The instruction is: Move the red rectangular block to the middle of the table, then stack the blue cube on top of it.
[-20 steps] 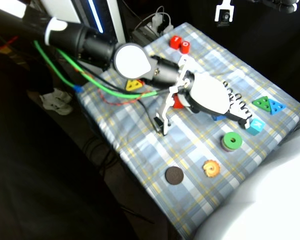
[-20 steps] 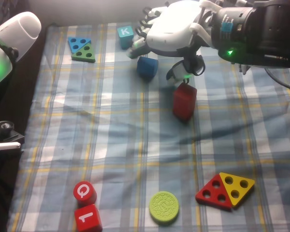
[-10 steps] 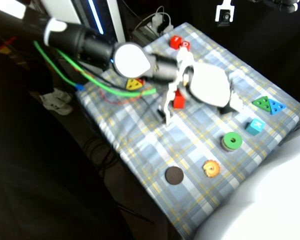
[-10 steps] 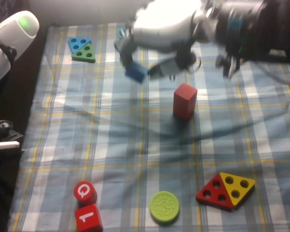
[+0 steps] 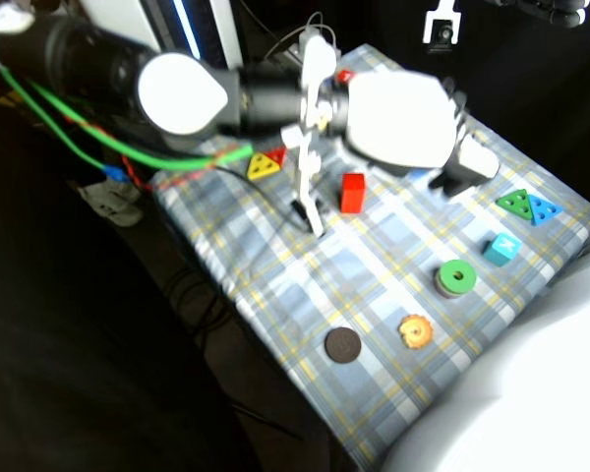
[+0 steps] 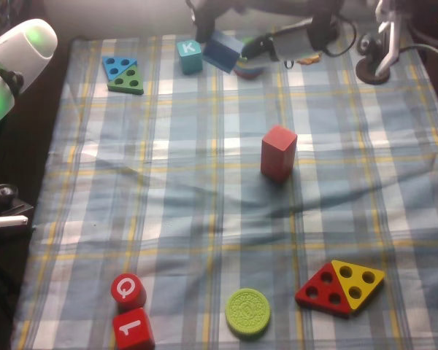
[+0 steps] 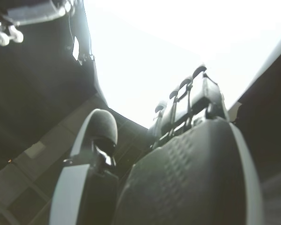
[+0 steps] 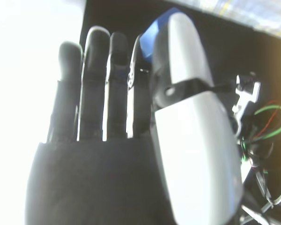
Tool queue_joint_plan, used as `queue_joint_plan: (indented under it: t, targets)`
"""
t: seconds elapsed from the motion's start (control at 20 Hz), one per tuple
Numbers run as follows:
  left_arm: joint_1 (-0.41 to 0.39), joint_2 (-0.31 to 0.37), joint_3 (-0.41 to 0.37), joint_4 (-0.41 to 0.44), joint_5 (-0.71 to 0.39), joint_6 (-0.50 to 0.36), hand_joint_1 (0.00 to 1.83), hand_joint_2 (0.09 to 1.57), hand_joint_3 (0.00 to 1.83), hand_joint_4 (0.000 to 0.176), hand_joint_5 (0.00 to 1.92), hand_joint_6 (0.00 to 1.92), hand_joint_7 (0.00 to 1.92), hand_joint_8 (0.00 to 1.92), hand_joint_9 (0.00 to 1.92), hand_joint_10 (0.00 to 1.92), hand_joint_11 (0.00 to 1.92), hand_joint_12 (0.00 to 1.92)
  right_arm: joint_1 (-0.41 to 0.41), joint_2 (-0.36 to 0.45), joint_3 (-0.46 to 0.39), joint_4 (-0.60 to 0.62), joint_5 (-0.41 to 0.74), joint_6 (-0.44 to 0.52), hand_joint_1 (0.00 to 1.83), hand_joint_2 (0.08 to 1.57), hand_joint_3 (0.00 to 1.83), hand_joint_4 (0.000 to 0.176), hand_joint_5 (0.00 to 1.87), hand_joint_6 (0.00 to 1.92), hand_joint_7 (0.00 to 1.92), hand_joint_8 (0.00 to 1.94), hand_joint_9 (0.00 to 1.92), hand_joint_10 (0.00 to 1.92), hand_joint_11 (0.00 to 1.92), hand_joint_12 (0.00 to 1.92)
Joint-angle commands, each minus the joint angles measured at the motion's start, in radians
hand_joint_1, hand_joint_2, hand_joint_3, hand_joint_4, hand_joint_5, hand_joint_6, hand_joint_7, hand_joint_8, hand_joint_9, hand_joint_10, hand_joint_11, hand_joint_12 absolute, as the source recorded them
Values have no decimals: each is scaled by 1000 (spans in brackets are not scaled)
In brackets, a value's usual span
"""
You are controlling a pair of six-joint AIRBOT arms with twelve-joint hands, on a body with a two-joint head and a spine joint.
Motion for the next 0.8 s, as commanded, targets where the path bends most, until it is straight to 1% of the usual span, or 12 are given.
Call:
queue_joint_plan:
  t: [0.0, 0.05, 0.2, 0.25, 0.3, 0.4, 0.45, 0.55, 0.6, 0.65, 0.7, 0.75]
  targets:
    - [-3, 3, 2, 20, -119, -8, 483, 1462, 2, 101, 0, 0, 0, 0, 0, 0, 0, 0, 13, 9, -6, 30, 84, 0, 1187, 1220, 5, 0, 877, 1081, 703, 1536, 410, 1565, 111, 1921]
    - [-3, 3, 2, 20, -118, -8, 498, 1468, 3, 97, 1, 0, 0, 0, 0, 0, 0, 0, 13, 18, -13, 34, 92, 0, 1166, 1272, 13, 0, 818, 1141, 571, 1735, 276, 1850, 111, 1921]
    - [-2, 3, 1, 18, -117, -8, 512, 1464, 0, 96, 3, 1, 0, 0, 0, 0, 0, 0, 12, 58, -50, 38, 118, 1, 911, 1345, 11, 0, 586, 1597, 282, 1400, 62, 1663, 0, 1921]
    - [-2, 3, 1, 16, -117, -8, 512, 1464, 0, 96, 4, 2, 0, 0, 0, 0, 0, 0, 12, 59, -64, 38, 128, 1, 990, 1314, 0, 0, 641, 1518, 282, 1360, 20, 1665, 0, 1921]
    - [-1, 3, 1, 15, -117, -8, 500, 1464, 0, 93, 2, 1, 0, 0, 0, 0, 0, 0, 12, 72, -72, 38, 134, 1, 1107, 1318, 0, 0, 749, 1425, 416, 1598, 33, 1688, 0, 1921]
    - [1, 3, 0, 14, -118, -9, 471, 1471, 3, 79, 0, 0, 0, 0, 0, 0, 0, 0, 2, 89, -83, 38, 143, 1, 1114, 1211, 0, 0, 806, 1270, 142, 1188, 0, 1093, 0, 1921]
    - [2, 3, 0, 13, -119, -11, 467, 1472, 3, 86, 0, 0, 0, 0, 0, 0, 0, 0, -7, 95, -89, 38, 147, 4, 1103, 1231, 5, 0, 757, 1333, 193, 1388, 0, 1440, 0, 1921]
    - [4, 3, 0, 10, -120, -12, 448, 1471, 2, 97, 0, 0, 0, 0, 0, 0, 0, 0, -25, 105, -93, 38, 152, 12, 1141, 1276, 0, 0, 780, 1353, 581, 1550, 233, 1640, 0, 1921]
    - [4, 3, 0, 9, -120, -12, 463, 1468, 0, 97, 4, 1, 0, 0, 0, 0, 0, 0, -35, 107, -94, 38, 155, 18, 1095, 1260, 0, 0, 734, 1381, 891, 1757, 966, 1865, 834, 1921]
    - [5, 3, 0, 8, -120, -13, 469, 1471, 1, 95, 4, 2, 0, 0, 0, 0, 0, 0, -43, 110, -94, 38, 155, 23, 1172, 1248, 0, 0, 745, 1214, 798, 1618, 625, 1840, 296, 1921]
    - [5, 3, 0, 8, -120, -13, 471, 1472, 2, 96, 3, 1, 0, 0, 0, 0, 0, 0, -51, 113, -94, 37, 158, 31, 1201, 1238, 0, 0, 758, 1145, 797, 1580, 518, 1782, 72, 1921]
    - [6, 3, 0, 7, -120, -14, 466, 1463, 0, 98, 0, 0, 0, 0, 0, 0, 0, 0, -59, 117, -94, 37, 162, 41, 1109, 1246, 2, 0, 734, 1318, 225, 1170, 103, 1301, 14, 1921]
